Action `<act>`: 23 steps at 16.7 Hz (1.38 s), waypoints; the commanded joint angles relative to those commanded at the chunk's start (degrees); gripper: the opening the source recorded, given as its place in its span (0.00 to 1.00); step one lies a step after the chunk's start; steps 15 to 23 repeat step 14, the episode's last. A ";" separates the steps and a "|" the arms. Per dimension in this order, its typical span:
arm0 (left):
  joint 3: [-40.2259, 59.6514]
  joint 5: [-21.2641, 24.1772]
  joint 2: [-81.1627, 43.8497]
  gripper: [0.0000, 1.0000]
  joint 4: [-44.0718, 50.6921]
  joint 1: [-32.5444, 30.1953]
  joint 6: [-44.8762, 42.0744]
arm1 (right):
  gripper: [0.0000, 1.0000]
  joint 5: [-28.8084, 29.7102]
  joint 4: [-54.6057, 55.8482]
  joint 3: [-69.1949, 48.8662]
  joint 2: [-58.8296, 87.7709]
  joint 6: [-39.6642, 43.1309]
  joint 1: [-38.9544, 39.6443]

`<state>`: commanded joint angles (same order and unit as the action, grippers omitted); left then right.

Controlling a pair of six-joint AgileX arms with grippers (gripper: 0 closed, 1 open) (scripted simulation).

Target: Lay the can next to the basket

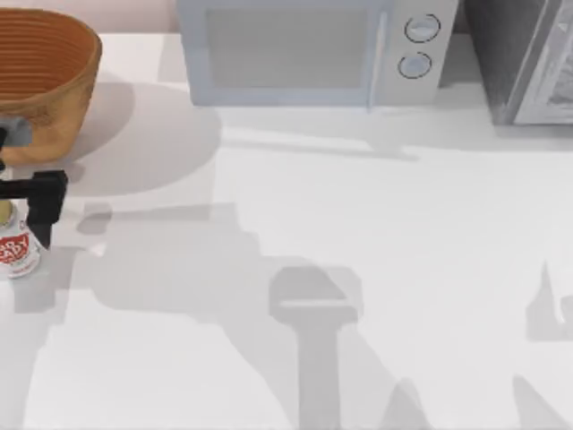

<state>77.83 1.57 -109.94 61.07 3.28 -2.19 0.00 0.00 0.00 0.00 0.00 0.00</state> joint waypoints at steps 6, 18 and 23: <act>-0.96 -0.16 -1.86 1.00 5.79 0.32 0.29 | 1.00 0.00 0.00 0.00 0.00 0.00 0.00; 6.75 -1.60 1.86 1.00 5.49 0.37 -3.00 | 1.00 0.00 0.00 0.00 0.00 0.00 0.00; 6.75 -1.60 1.86 1.00 5.49 0.37 -3.00 | 1.00 0.00 0.00 0.00 0.00 0.00 0.00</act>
